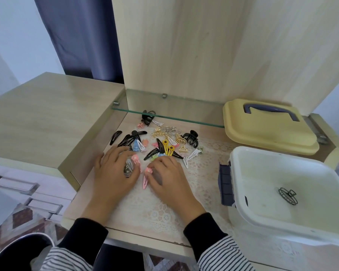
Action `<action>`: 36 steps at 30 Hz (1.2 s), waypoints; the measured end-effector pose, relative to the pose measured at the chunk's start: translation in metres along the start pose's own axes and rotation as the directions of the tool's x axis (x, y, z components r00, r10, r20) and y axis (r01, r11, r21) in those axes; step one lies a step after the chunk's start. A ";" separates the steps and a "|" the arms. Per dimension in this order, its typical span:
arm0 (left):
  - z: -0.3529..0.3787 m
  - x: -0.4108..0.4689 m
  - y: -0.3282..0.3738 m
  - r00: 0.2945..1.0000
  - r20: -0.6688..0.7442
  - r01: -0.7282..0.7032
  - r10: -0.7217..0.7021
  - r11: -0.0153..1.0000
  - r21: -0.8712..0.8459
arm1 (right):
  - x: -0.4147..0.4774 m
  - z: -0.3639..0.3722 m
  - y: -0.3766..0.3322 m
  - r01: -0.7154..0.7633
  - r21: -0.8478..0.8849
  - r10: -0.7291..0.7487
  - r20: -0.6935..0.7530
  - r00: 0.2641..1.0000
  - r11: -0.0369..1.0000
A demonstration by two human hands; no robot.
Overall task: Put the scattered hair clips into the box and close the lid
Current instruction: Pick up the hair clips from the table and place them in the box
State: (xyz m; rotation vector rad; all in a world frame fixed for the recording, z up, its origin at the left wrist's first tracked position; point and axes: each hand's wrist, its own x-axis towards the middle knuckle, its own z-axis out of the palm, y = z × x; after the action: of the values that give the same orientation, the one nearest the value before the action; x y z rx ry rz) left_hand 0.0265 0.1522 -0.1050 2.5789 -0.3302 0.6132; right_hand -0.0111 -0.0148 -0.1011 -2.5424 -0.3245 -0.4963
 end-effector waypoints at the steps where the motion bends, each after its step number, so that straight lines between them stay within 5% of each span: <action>1: -0.001 0.000 0.001 1.000 0.002 -0.009 0.009 1.000 -0.011 | 0.000 -0.001 0.000 -0.006 0.007 0.006 -0.006 1.000 1.000; 17: -0.023 -0.004 0.018 0.990 -0.054 -0.137 0.131 0.983 -0.126 | -0.006 -0.037 -0.024 -0.081 0.309 0.079 0.019 0.997 0.947; 23: -0.045 0.014 0.075 0.994 -0.109 -0.047 -0.002 0.899 -0.436 | -0.007 -0.123 -0.034 -0.118 0.376 0.113 0.035 0.993 0.919; 29: -0.074 0.038 0.168 0.986 0.160 0.093 0.047 0.641 -0.762 | -0.013 -0.224 -0.007 -0.242 0.224 0.238 0.042 0.970 0.944; 36: -0.062 0.055 0.250 0.794 0.491 0.126 0.359 0.692 -0.711 | -0.032 -0.303 0.055 -0.420 -0.124 0.438 0.285 0.853 0.899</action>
State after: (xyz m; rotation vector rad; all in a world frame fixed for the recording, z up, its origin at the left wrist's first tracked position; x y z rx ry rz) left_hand -0.0305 -0.0398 0.0662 1.8857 -0.7854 -0.3184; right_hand -0.1076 -0.2274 0.1024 -2.6346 0.1605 0.0651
